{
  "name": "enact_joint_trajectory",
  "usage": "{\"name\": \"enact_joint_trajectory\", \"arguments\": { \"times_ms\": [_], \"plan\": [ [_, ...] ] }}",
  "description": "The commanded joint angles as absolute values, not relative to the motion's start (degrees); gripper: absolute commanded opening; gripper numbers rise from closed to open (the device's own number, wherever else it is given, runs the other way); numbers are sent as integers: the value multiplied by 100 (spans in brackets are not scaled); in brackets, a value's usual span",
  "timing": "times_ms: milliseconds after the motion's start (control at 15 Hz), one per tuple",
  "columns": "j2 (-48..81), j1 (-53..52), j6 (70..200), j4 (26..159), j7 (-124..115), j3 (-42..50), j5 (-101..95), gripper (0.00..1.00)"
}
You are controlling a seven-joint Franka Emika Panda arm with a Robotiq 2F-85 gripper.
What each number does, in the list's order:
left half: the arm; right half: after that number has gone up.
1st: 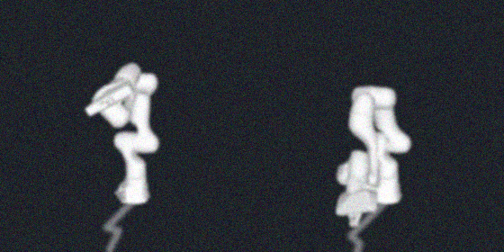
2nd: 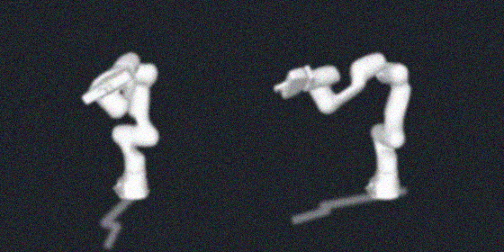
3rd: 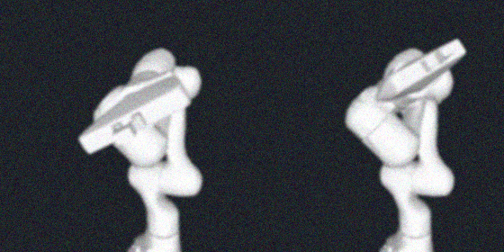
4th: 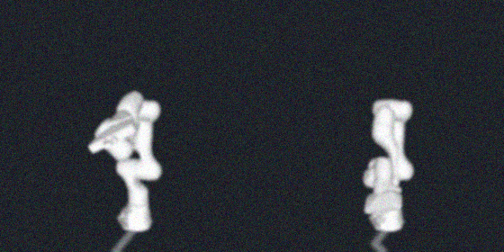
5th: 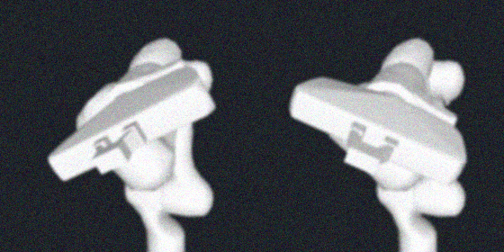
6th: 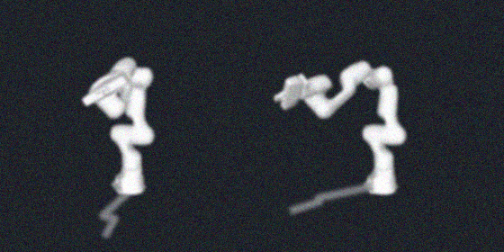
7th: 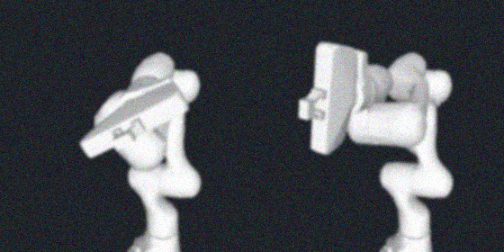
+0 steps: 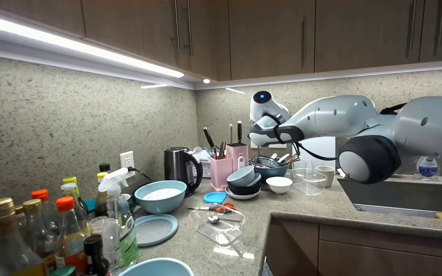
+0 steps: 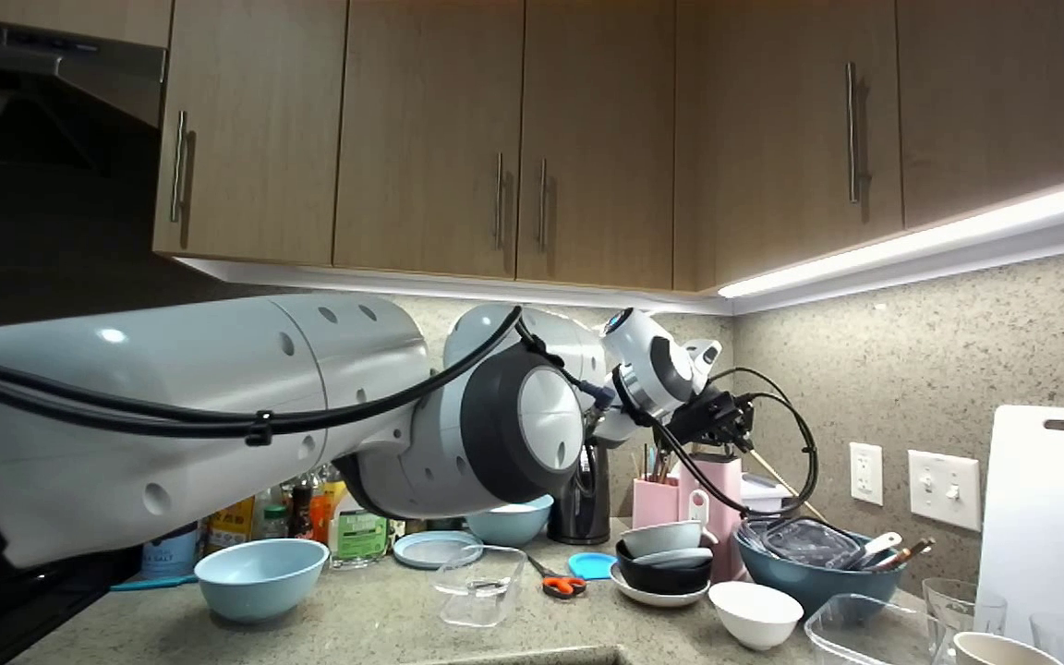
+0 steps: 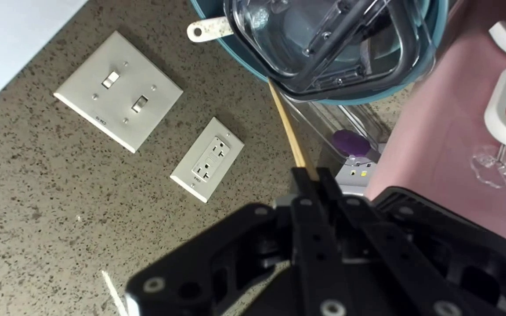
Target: Put the chopstick in the right blue bowl
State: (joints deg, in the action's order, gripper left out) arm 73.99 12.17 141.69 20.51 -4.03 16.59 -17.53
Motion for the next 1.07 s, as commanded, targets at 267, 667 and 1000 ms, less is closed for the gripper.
{"name": "enact_joint_trajectory", "arguments": {
  "times_ms": [267, 667, 1000],
  "plan": [
    [7379, 1117, 14264, 2128, 782, 1221, -1501, 2],
    [7454, 866, 14756, 2050, 634, 1436, -1663, 2],
    [7484, 588, 14863, 2080, 826, 1602, -1818, 2]
  ]
}}
